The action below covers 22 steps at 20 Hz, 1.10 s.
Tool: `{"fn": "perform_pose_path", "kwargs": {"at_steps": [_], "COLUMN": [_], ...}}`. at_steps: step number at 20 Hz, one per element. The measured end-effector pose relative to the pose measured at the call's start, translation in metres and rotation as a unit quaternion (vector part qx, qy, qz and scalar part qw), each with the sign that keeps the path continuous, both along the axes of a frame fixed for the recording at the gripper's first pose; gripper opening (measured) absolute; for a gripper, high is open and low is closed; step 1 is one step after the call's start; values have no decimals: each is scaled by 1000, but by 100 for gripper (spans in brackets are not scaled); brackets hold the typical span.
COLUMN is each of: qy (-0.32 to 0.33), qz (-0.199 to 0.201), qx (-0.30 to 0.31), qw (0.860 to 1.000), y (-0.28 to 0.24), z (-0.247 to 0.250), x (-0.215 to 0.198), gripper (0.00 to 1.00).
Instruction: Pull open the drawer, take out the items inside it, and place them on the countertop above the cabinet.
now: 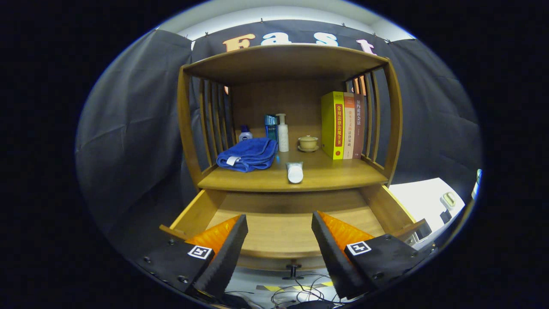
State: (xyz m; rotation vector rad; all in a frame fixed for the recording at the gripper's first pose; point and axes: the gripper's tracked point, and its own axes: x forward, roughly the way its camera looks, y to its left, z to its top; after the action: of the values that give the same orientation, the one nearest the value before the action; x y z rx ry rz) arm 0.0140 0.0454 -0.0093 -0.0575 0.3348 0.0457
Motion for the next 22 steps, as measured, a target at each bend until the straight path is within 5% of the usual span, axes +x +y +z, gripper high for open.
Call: {"fn": "perform_pose_path", "kwargs": {"at_steps": [10,22], "qy": [20,-3], "qz": [-25,-45], "qx": [7,9], "qw": [999,999], "y": [-13,-26], "z": [-64,-87], "x": [-31,-14], "gripper": [98,96]}}
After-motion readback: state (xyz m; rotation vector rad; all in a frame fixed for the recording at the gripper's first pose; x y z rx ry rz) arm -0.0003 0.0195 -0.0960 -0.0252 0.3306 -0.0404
